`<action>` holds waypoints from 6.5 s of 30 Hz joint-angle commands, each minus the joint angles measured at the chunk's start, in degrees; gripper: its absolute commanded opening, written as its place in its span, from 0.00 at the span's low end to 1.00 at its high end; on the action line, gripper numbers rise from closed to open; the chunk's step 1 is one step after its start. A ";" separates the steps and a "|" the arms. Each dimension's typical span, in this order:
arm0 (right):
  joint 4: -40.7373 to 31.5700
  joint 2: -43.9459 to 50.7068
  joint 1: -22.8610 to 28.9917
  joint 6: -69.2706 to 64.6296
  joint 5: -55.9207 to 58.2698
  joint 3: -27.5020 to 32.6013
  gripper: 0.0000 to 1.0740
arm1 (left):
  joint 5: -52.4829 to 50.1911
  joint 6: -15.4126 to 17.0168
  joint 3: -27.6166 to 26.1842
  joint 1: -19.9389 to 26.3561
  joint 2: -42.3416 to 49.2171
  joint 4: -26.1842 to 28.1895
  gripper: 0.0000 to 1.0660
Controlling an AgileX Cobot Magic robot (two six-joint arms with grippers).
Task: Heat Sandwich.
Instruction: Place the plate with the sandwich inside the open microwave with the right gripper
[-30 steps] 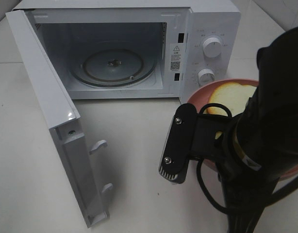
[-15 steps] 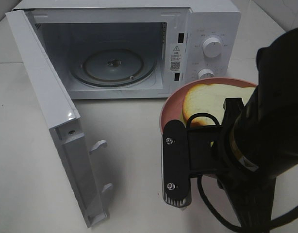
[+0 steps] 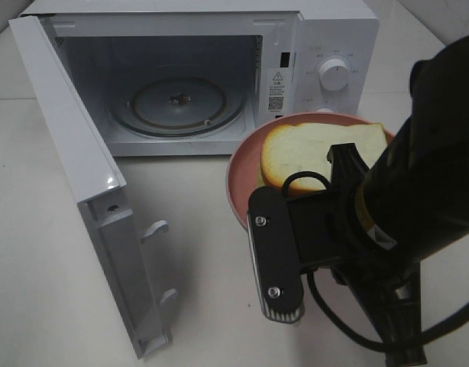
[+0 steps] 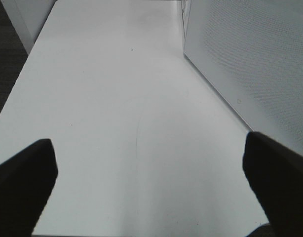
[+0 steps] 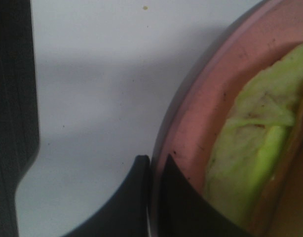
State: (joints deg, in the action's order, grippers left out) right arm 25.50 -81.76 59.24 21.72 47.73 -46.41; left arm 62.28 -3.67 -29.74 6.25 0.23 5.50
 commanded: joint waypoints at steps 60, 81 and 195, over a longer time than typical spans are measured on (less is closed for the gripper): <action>-20.05 -5.16 -17.30 57.52 -14.04 -5.04 0.00 | -0.86 0.06 0.06 0.11 0.97 -0.06 0.92; -20.11 -16.67 -17.30 57.07 -14.84 -16.50 0.00 | -0.86 0.06 0.06 0.11 0.97 -0.06 0.92; -15.41 -54.89 -21.26 38.73 -8.14 -70.36 0.42 | -0.86 0.00 0.06 0.11 0.97 -0.06 0.92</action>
State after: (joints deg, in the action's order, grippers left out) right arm 9.74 -136.88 38.10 62.80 40.34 -116.31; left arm 62.28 -3.67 -29.74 6.25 0.23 5.50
